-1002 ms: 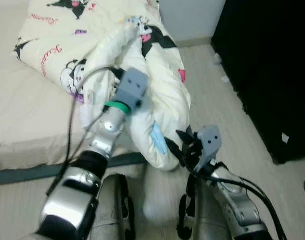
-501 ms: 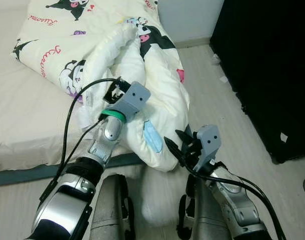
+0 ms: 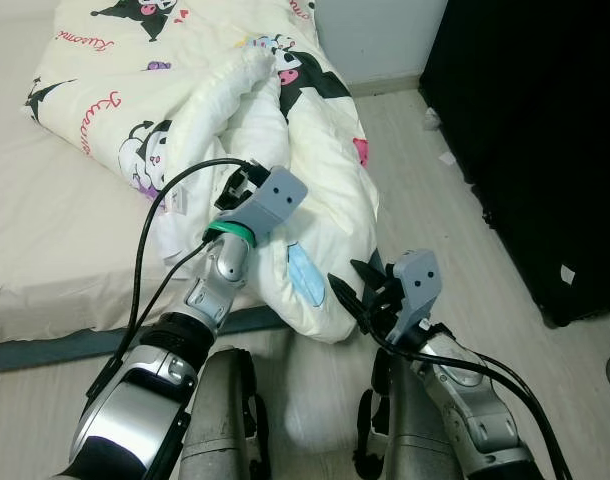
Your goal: Clean up the room
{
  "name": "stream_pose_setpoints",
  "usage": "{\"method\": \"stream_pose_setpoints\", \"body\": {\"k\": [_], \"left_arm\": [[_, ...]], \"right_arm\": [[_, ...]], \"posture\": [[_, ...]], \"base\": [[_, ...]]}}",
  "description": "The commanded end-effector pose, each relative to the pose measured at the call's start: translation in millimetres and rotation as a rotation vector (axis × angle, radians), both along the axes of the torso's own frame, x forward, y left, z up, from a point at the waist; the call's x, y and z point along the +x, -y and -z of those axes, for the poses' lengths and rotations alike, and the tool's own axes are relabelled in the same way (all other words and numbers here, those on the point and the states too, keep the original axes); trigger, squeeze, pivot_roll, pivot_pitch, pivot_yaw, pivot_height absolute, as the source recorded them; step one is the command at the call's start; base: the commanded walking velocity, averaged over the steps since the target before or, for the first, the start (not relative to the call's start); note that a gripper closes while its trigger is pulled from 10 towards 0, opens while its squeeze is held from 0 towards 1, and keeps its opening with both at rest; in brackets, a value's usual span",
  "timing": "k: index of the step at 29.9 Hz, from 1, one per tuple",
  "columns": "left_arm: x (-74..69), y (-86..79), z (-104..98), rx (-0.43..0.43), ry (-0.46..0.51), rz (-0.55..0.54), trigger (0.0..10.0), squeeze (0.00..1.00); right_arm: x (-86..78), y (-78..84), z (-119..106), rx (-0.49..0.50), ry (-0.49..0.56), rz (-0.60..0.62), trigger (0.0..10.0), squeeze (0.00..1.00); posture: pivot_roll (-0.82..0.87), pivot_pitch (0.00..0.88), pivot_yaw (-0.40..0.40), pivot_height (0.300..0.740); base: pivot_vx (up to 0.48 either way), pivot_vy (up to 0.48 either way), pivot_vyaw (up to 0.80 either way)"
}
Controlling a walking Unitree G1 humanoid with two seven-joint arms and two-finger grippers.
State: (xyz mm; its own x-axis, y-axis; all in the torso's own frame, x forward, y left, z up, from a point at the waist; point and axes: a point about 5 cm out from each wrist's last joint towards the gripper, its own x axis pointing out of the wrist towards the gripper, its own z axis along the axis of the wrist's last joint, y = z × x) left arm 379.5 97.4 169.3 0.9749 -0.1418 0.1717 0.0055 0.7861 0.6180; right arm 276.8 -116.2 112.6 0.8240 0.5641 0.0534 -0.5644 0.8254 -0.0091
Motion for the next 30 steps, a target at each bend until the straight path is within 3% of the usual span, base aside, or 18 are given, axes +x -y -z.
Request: {"method": "stream_pose_setpoints", "body": {"k": [1, 11, 15, 17, 19, 20, 21, 23, 25, 26, 27, 30], "left_arm": [[-3.4, -6.4, 16.5, -0.007, -0.066, -0.028, 0.0, 0.00], [3.4, -24.6, 19.2, -0.042, -0.106, -0.118, 0.0, 0.00], [5.9, -37.5, 21.0, -0.109, -0.140, -0.185, 0.0, 0.00], [5.1, -49.6, 27.2, -0.209, -0.187, -0.247, 0.0, 0.00], [5.1, -49.6, 27.2, -0.209, -0.187, -0.247, 0.0, 0.00], [4.4, -52.2, 29.2, -0.235, -0.198, -0.259, 0.0, 0.00], [1.6, -57.6, 35.6, -0.364, -0.232, -0.278, 0.0, 0.00], [0.8, -58.6, 37.2, -0.411, -0.238, -0.274, 0.0, 0.00], [-1.9, -61.8, 43.1, -0.574, -0.267, -0.272, 0.0, 0.00], [-1.9, -61.8, 43.1, -0.574, -0.267, -0.272, 0.0, 0.00], [-4.0, -65.0, 45.7, -0.647, -0.269, -0.273, 0.0, 0.00], [-9.5, -74.8, 50.6, -0.760, -0.252, -0.291, 0.0, 0.00]], "right_arm": [[-3.9, -2.0, 7.6, -0.010, -0.027, -0.013, 10.0, 0.00], [-2.6, -0.8, 7.3, -0.016, -0.026, -0.013, 10.0, 0.00], [-2.7, 0.4, 7.8, -0.019, -0.029, -0.008, 10.0, 0.00], [-3.2, 1.0, 8.5, -0.021, -0.031, -0.005, 10.0, 0.00], [-3.2, 1.0, 8.5, -0.021, -0.031, -0.005, 10.0, 0.00], [-3.3, 1.0, 8.6, -0.021, -0.031, -0.005, 10.0, 0.00], [-3.6, 1.1, 8.7, -0.021, -0.031, -0.004, 10.0, 0.00], [-3.6, 1.2, 8.7, -0.021, -0.031, -0.004, 10.0, 0.00], [-3.2, 1.0, 8.9, -0.021, -0.030, -0.005, 10.0, 0.00], [-3.2, 1.0, 8.9, -0.021, -0.030, -0.005, 10.0, 0.00], [-2.9, 0.7, 8.9, -0.021, -0.030, -0.006, 10.0, 0.00], [-2.3, 0.1, 8.6, -0.020, -0.028, -0.007, 10.0, 0.00]], "posture": [[0.04, 0.234, 0.101, 0.604], [0.04, 0.232, 0.098, 0.604], [0.04, 0.235, 0.099, 0.604], [0.04, 0.236, 0.099, 0.604], [0.04, 0.236, 0.099, 0.604], [0.04, 0.236, 0.099, 0.604], [0.04, 0.238, 0.097, 0.604], [0.04, 0.238, 0.097, 0.604], [0.04, 0.239, 0.097, 0.604], [0.04, 0.239, 0.097, 0.604], [0.04, 0.240, 0.097, 0.604], [0.04, 0.240, 0.097, 0.604]], "base": [[0.000, 0.000, 0.00], [0.000, 0.000, 0.00], [0.000, 0.000, 0.00], [0.000, 0.000, 0.00], [0.000, 0.000, 0.00], [0.000, 0.000, 0.00], [0.000, 0.000, 0.00], [0.000, 0.000, 0.00], [0.000, 0.000, 0.00], [0.000, 0.000, 0.00], [0.000, 0.000, 0.00], [0.000, 0.000, 0.00]]}}
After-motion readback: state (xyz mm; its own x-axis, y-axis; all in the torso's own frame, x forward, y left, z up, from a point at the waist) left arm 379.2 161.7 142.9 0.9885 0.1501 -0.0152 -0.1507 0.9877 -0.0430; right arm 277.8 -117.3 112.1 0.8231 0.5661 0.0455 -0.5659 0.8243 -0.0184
